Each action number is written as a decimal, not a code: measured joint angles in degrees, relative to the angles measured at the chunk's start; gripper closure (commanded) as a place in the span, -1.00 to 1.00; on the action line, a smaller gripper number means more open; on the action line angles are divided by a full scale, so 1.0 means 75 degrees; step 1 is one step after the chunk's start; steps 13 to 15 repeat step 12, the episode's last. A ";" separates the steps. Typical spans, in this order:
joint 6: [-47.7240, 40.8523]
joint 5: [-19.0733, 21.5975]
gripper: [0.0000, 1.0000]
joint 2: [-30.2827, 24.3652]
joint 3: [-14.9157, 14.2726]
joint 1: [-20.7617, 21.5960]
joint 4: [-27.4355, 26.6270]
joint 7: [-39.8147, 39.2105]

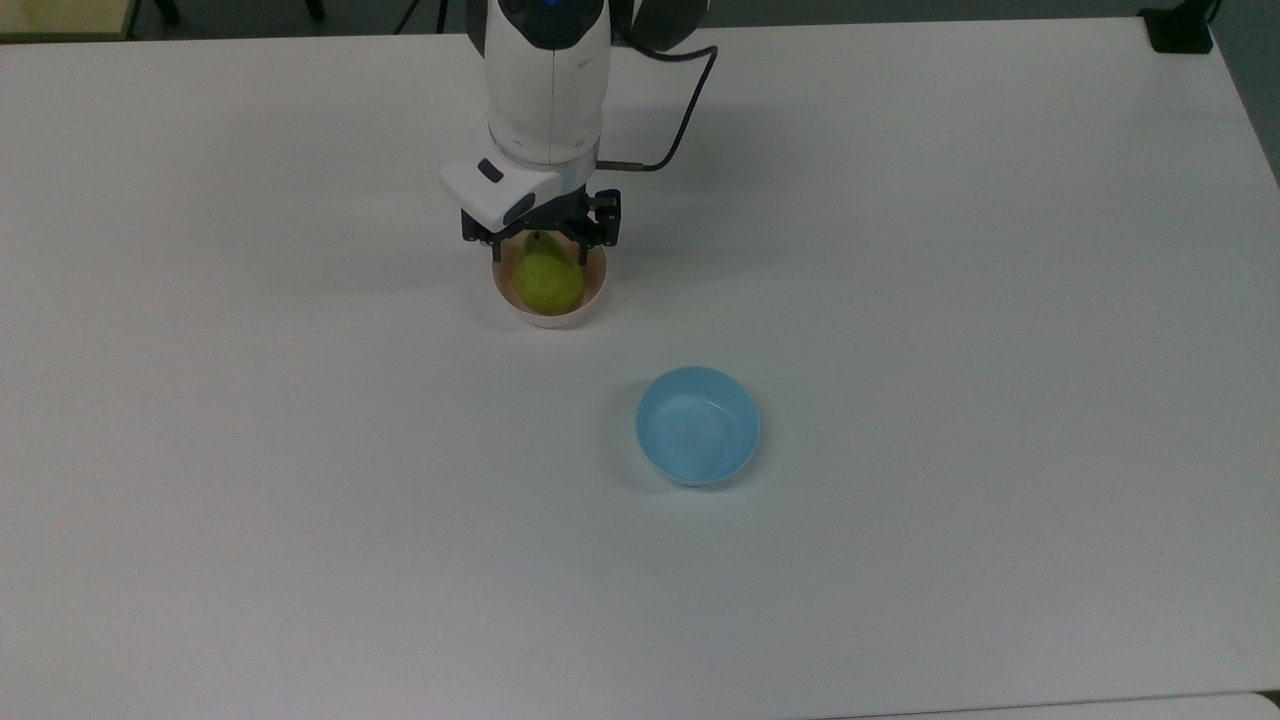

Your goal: Place the pear in the bowl

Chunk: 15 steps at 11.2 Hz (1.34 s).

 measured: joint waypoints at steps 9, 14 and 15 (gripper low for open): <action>-0.2677 0.0092 -1.00 -0.1156 -0.0157 -0.0054 0.2165 0.0007; -0.2987 0.0458 -1.00 -0.1259 -0.0161 -0.0345 0.2292 0.0020; -0.2987 0.0458 -1.00 -0.1259 -0.0161 -0.0345 0.2292 0.0020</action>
